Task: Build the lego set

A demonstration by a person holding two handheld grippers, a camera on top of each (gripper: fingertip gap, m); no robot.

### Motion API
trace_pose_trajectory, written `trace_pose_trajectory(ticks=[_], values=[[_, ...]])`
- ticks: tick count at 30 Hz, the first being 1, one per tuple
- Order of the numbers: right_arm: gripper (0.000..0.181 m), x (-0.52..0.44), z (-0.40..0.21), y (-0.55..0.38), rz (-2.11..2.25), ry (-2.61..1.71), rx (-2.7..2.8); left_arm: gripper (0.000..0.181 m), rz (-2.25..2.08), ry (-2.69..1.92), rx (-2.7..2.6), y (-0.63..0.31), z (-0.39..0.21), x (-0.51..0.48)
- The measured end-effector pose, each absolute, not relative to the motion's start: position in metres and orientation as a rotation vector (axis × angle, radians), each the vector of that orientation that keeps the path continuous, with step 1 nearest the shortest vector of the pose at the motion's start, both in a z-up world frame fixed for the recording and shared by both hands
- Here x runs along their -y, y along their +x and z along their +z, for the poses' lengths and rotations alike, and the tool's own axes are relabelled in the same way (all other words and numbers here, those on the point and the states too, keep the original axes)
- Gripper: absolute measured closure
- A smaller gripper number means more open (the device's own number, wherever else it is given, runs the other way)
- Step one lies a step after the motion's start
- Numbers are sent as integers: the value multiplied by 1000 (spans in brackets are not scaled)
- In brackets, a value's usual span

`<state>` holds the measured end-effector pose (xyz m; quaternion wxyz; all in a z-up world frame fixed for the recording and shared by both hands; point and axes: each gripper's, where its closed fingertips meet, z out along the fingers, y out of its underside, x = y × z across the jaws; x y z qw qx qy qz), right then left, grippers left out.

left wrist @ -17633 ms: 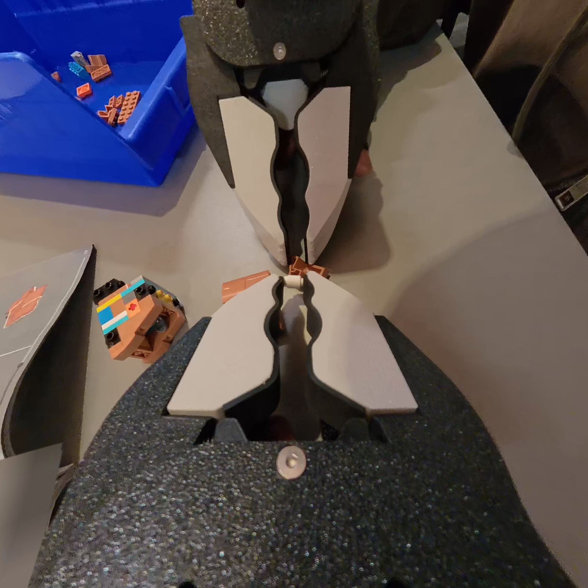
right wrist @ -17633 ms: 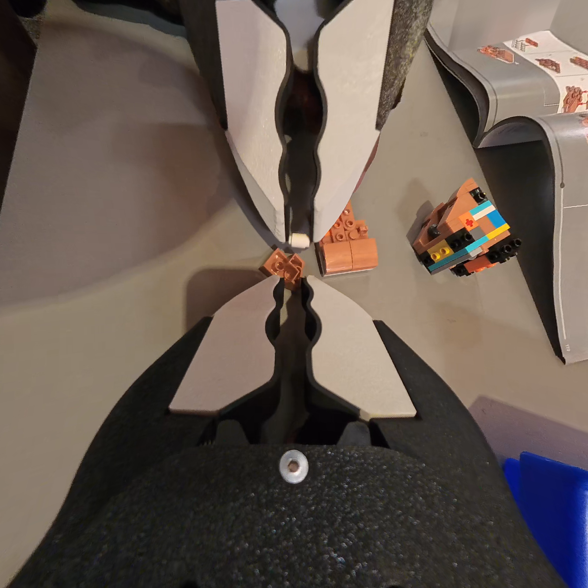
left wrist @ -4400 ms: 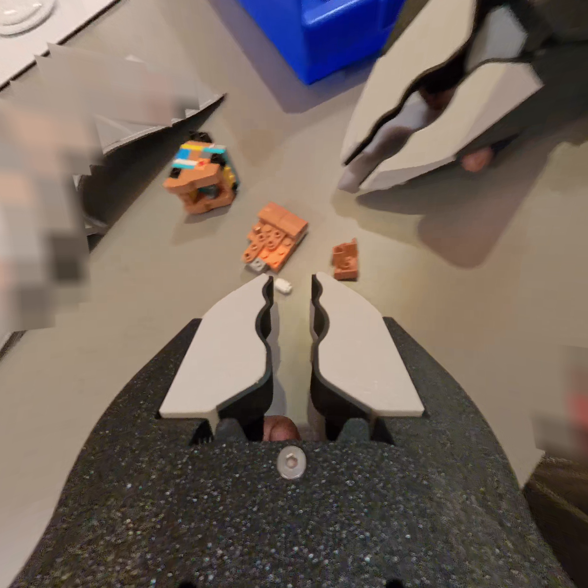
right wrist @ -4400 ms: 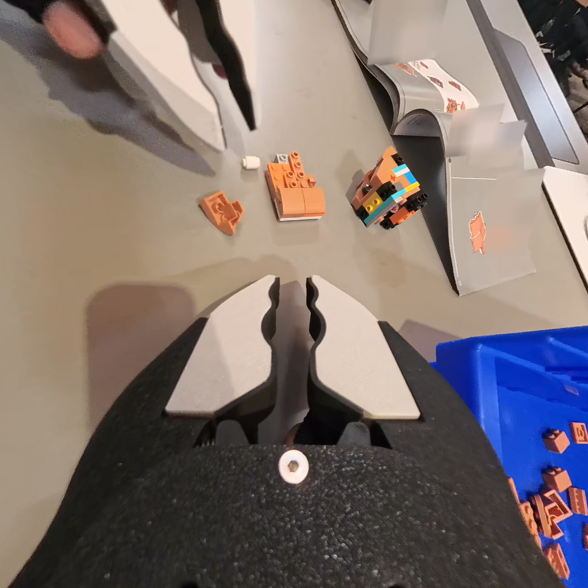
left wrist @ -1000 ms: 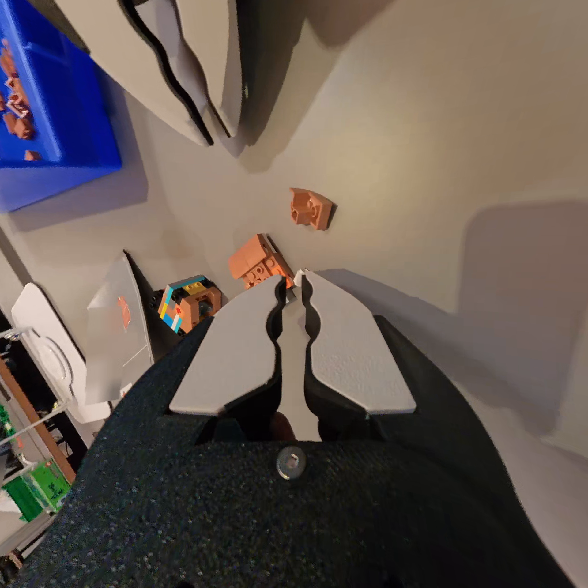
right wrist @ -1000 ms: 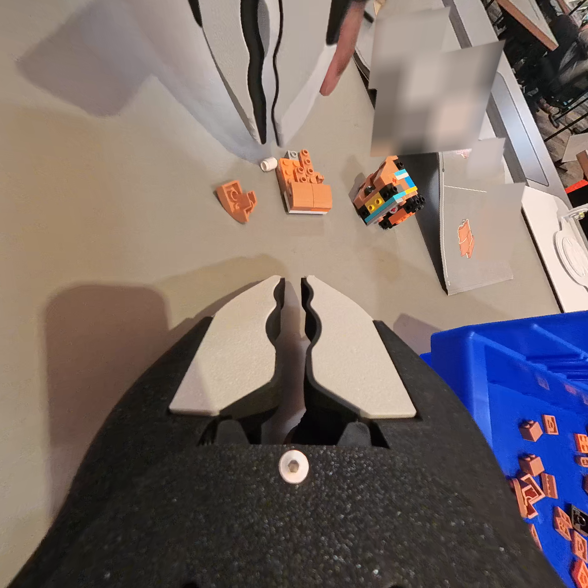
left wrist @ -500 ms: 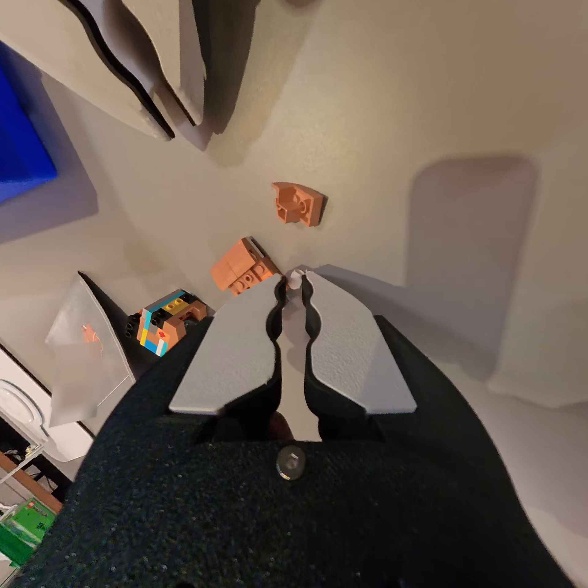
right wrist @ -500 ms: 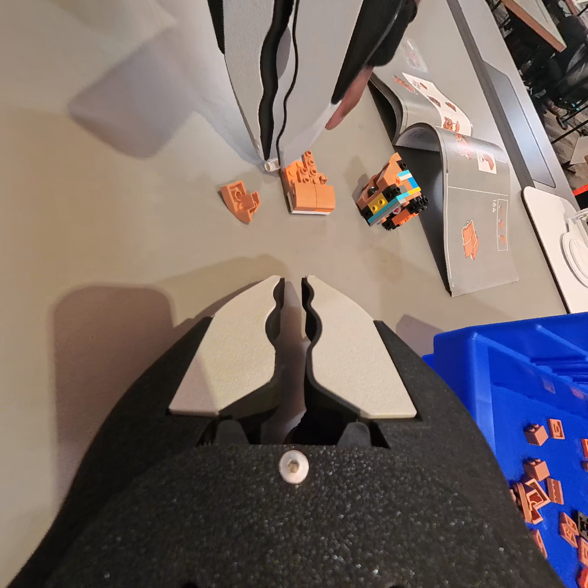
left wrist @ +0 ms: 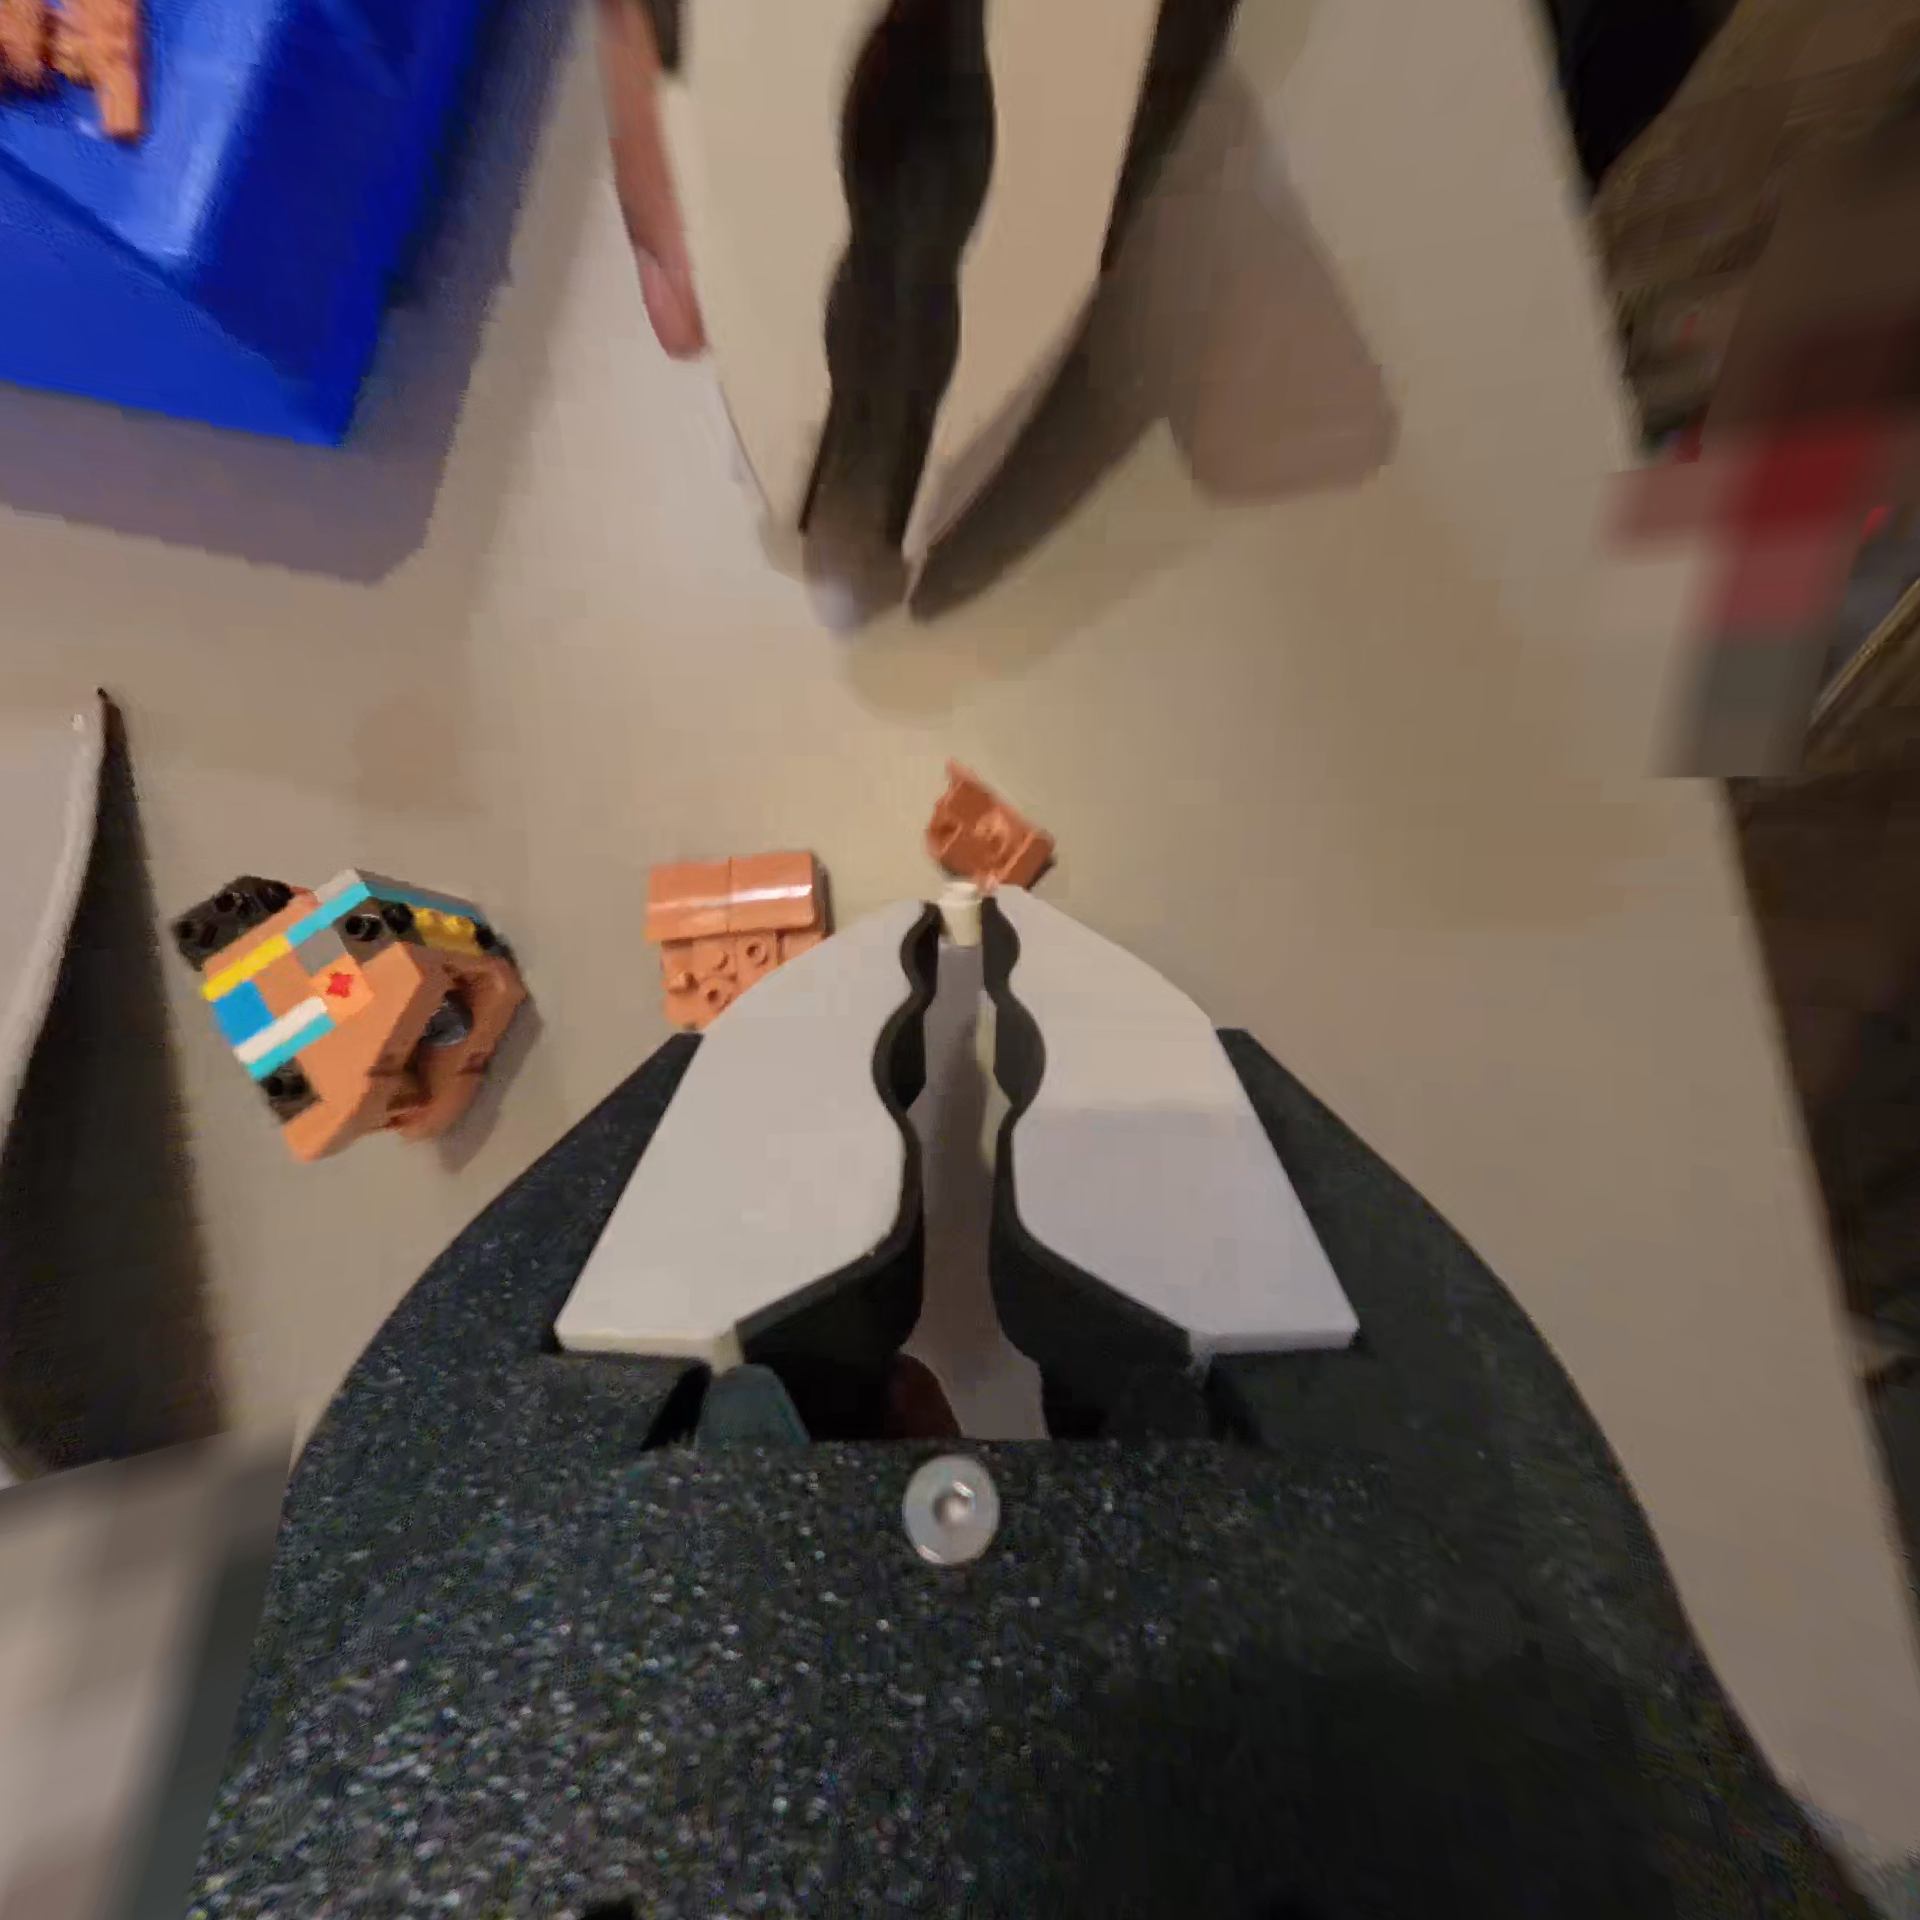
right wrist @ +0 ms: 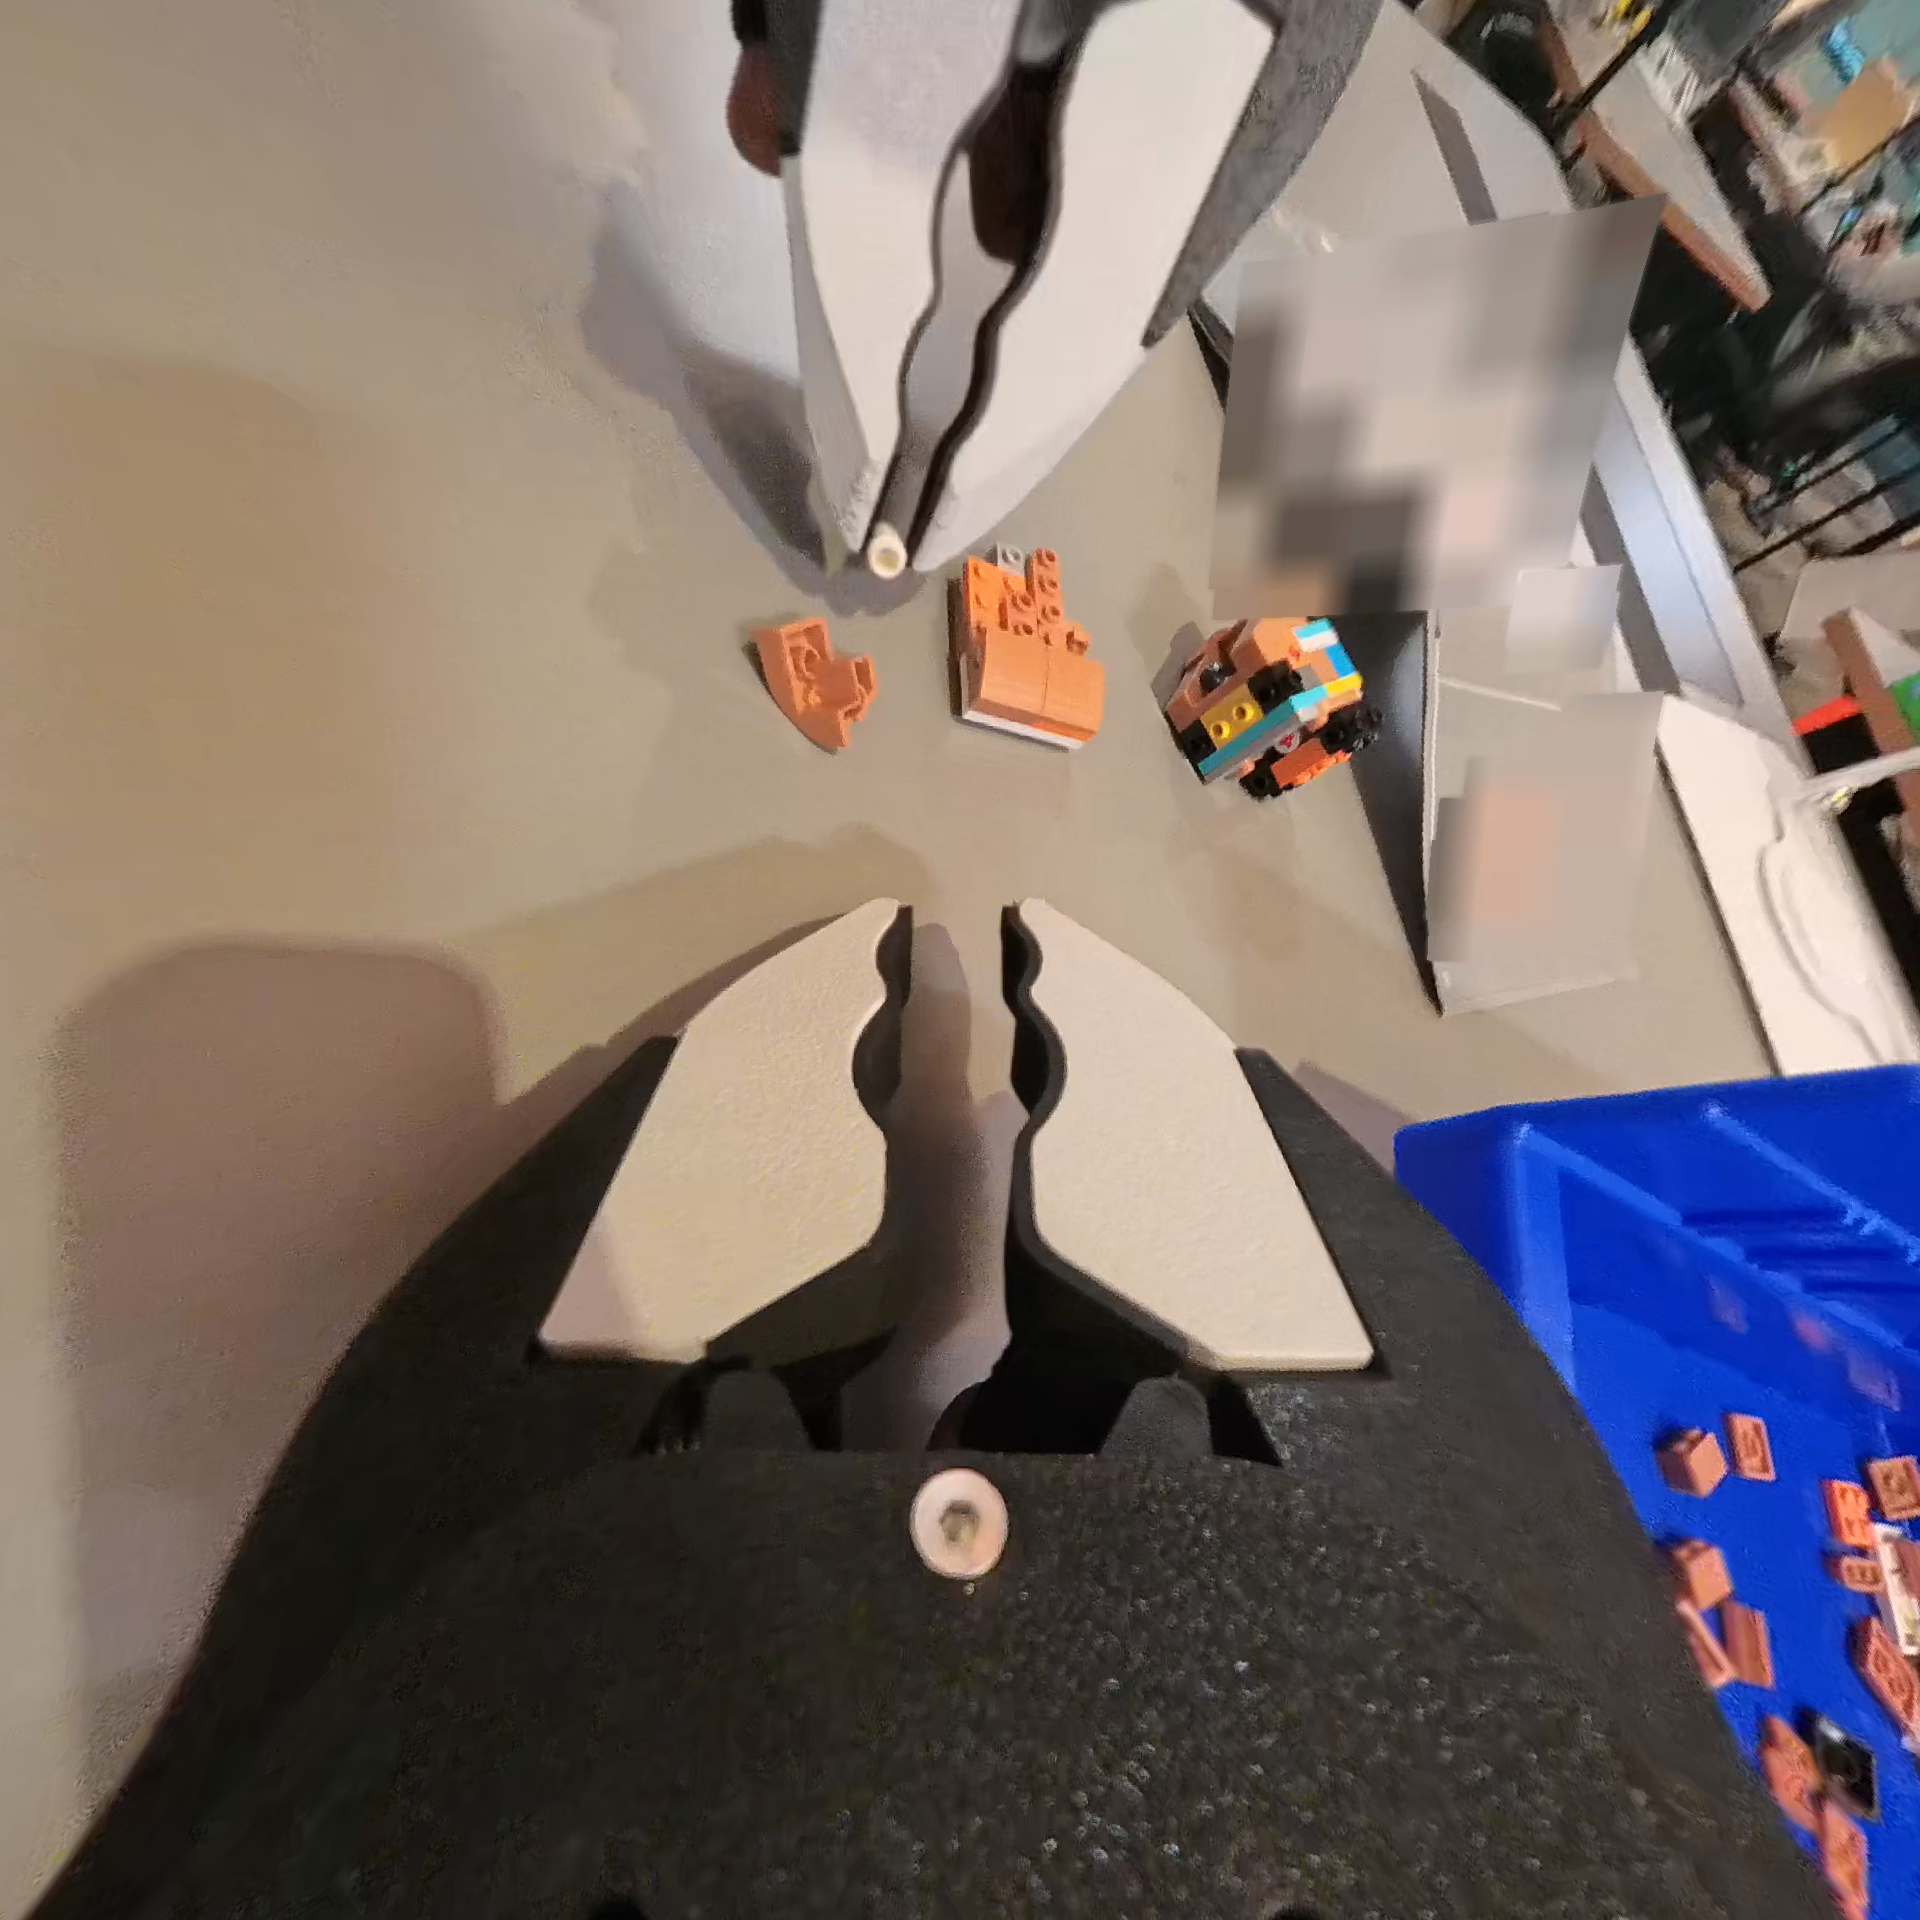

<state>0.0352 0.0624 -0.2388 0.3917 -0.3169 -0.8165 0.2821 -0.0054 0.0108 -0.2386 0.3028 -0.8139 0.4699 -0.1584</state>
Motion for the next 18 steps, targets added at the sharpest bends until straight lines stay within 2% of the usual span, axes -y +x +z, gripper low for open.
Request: trace_pose_trajectory(ticks=[8, 18], values=[[165, -30, -210, 39, 888, -456, 1948, 173, -1015, -2159, -844, 30, -218, -2], [166, 1, -210, 34, 887, -291, 1980, 173, -1126, -2177, -933, 37, -218, 3]])
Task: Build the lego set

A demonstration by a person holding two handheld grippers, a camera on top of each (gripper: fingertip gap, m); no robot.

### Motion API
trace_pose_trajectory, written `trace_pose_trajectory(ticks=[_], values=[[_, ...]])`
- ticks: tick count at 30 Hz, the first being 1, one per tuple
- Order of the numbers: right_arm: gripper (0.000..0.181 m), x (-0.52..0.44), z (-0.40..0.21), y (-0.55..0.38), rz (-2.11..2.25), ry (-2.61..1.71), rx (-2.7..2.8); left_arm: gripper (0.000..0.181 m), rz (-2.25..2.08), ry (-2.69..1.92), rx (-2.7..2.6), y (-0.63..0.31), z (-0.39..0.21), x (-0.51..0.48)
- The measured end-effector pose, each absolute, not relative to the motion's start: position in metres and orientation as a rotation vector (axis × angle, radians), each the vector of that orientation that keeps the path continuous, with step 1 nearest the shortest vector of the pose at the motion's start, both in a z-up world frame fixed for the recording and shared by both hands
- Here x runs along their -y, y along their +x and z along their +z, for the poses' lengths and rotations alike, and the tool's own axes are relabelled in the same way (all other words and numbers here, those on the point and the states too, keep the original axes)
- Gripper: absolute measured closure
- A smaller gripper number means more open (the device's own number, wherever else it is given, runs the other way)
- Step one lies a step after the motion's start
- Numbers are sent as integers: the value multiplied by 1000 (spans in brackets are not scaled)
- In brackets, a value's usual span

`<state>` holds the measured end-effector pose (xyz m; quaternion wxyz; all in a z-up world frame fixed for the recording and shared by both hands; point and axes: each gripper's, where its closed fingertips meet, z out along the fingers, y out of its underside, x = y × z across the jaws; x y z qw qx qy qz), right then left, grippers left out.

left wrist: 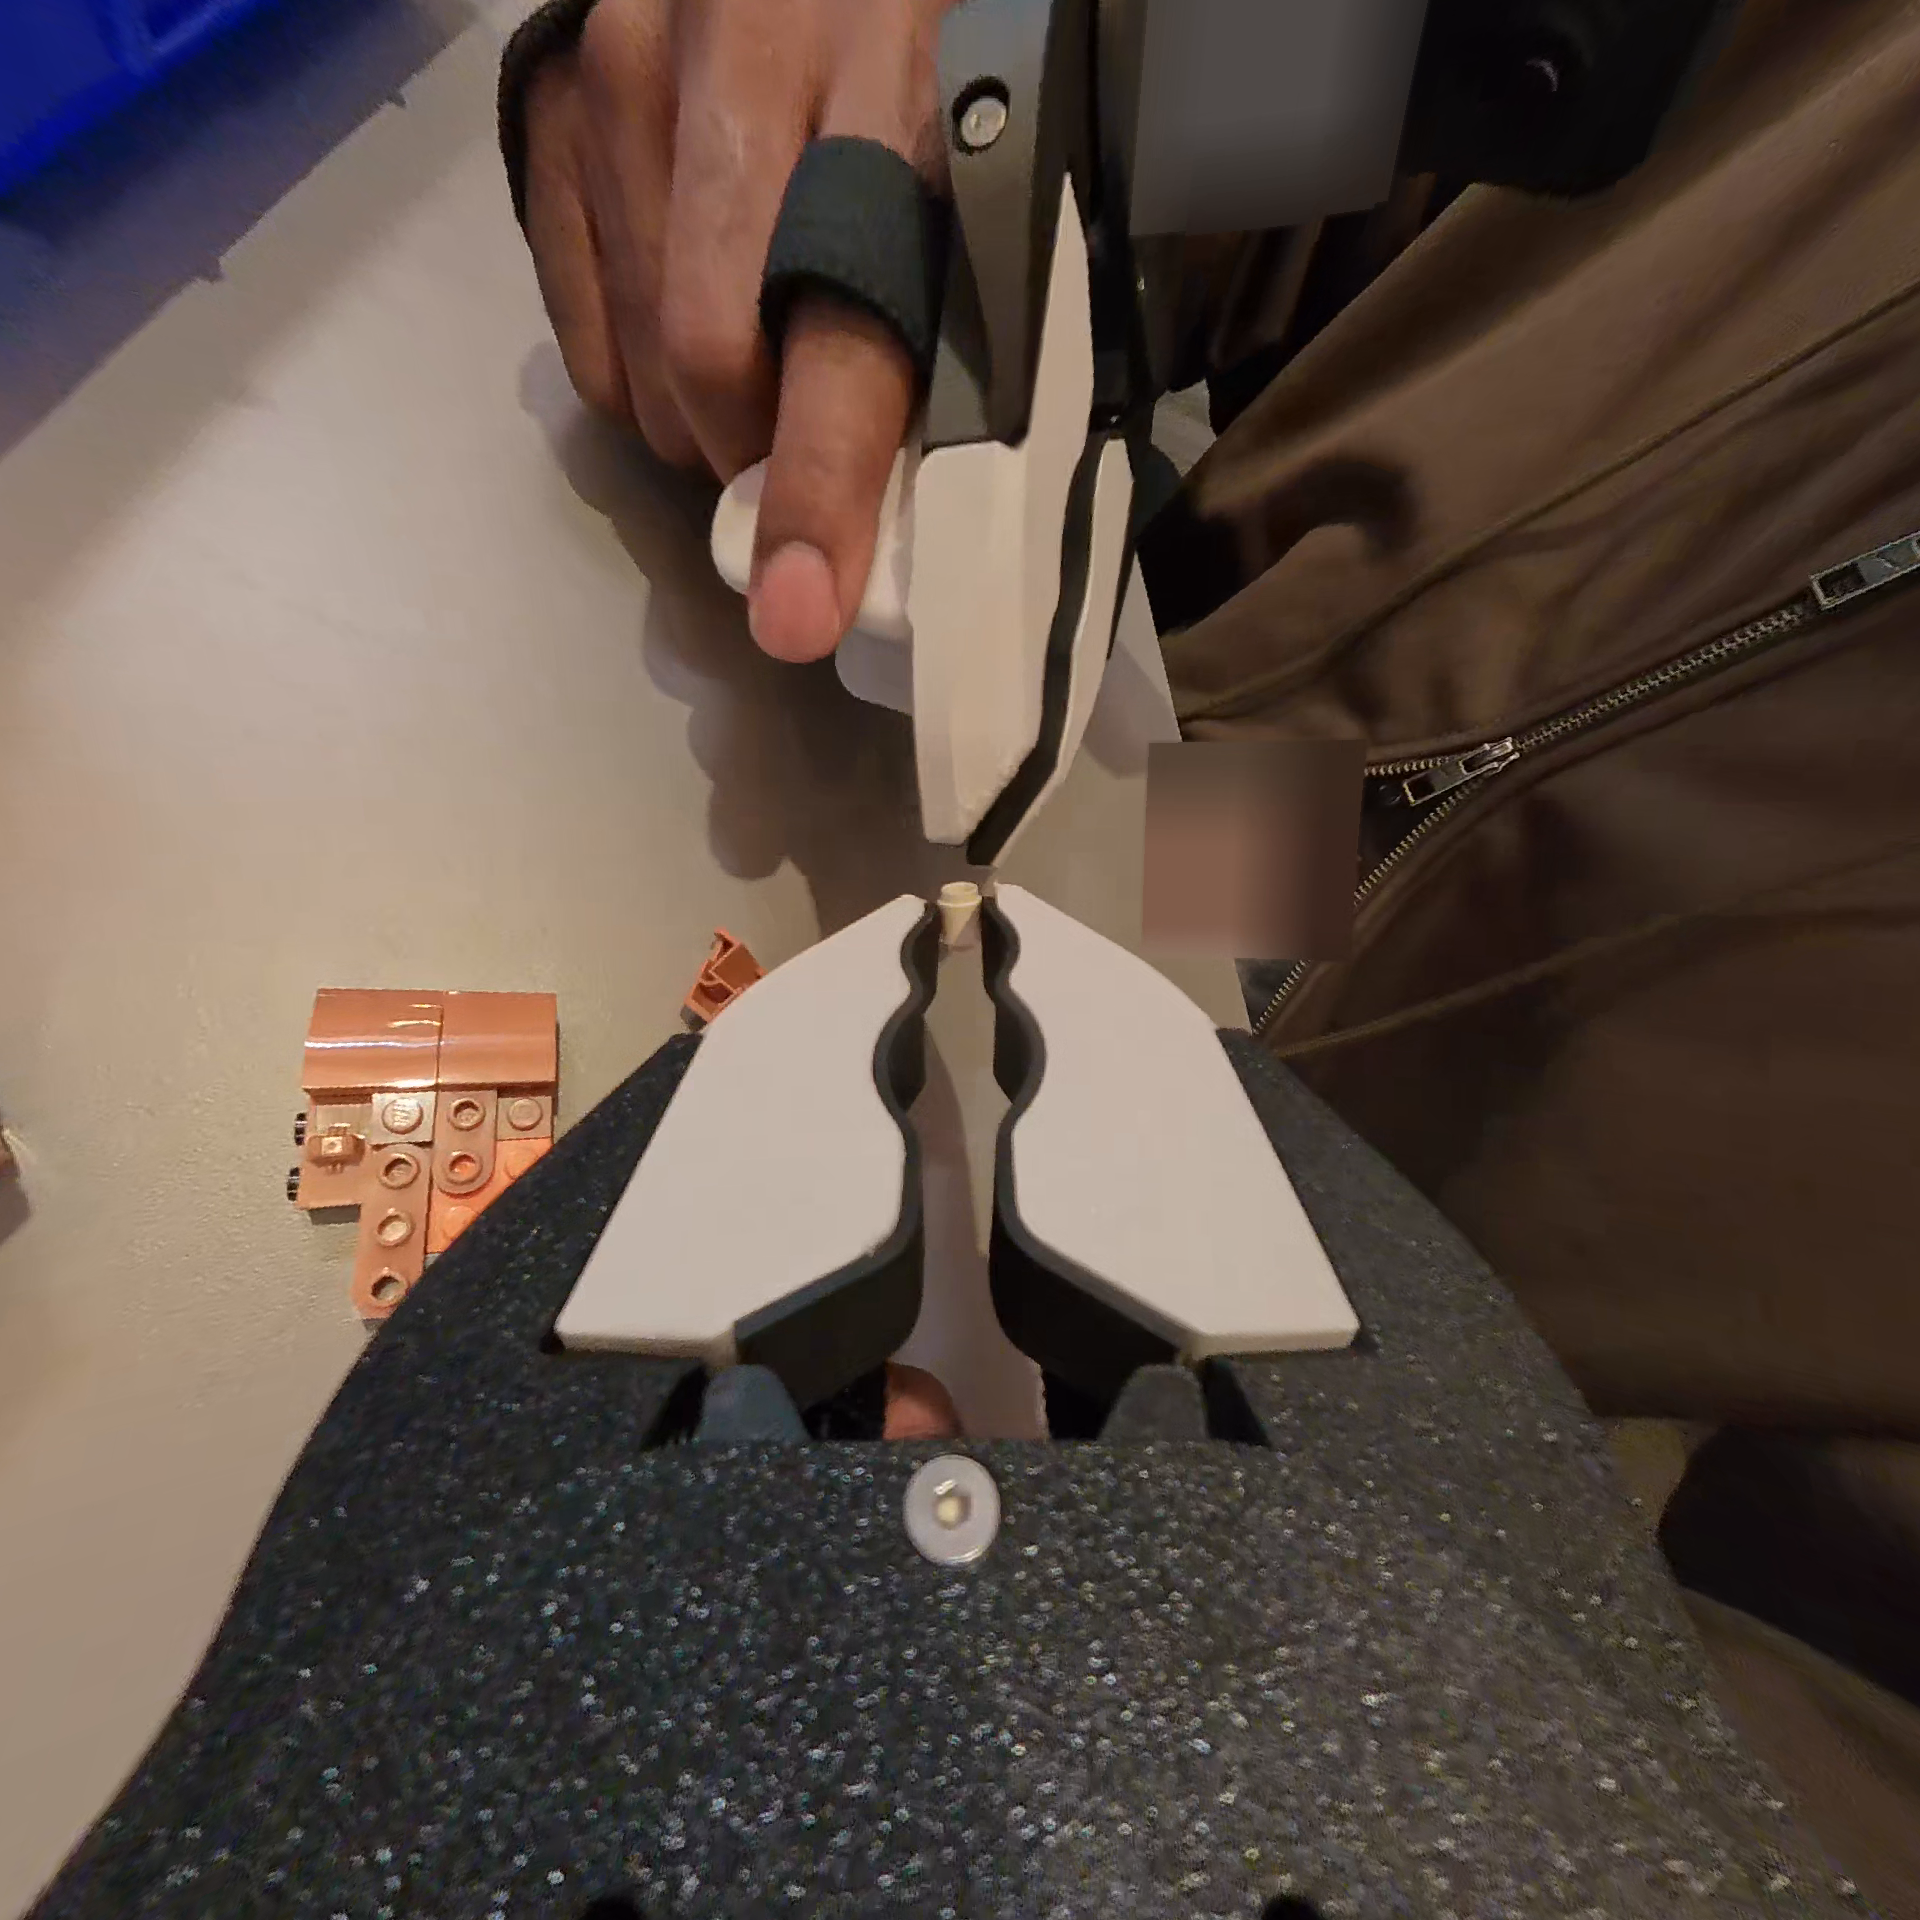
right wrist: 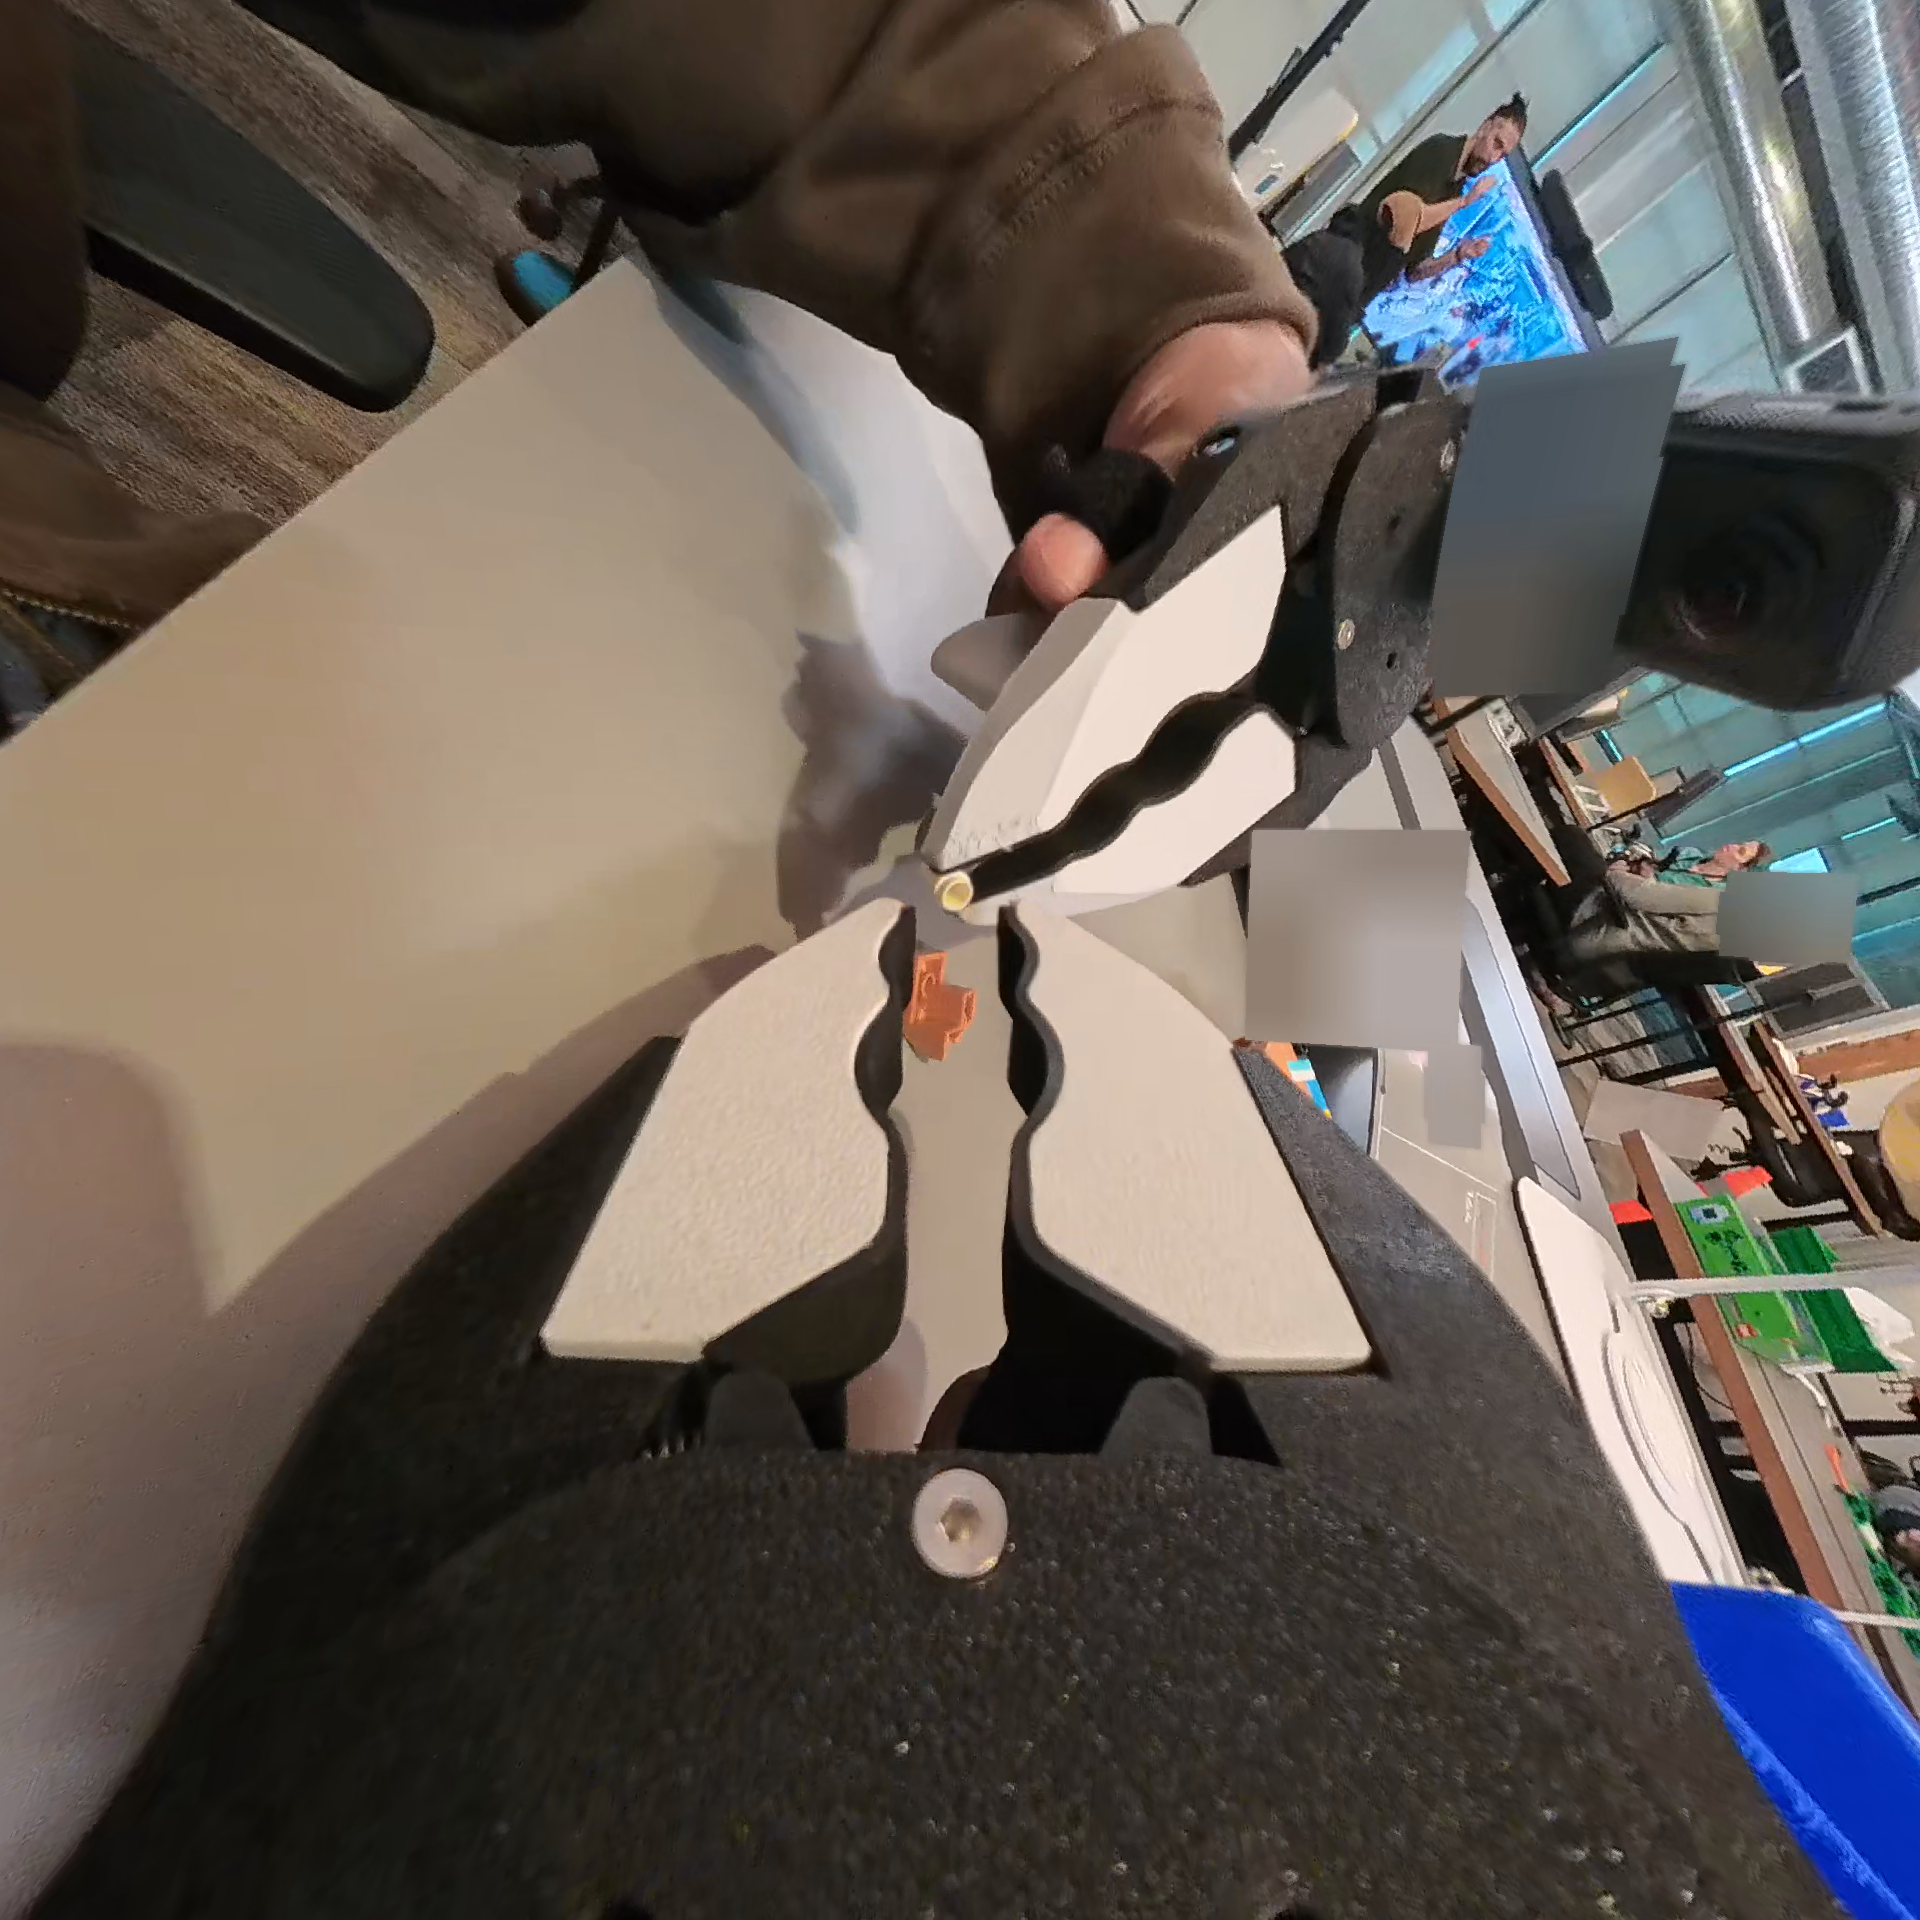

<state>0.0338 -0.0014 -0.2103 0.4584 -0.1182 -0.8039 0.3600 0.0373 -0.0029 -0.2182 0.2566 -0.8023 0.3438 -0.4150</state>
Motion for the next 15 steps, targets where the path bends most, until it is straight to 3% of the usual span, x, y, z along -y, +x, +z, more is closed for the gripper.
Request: trace_pose_trajectory(ticks=[15], values=[[173, 7, -217, 36, 865, -258, 2013, 173, -1175, -2194, -987, 46, -221, 4]])
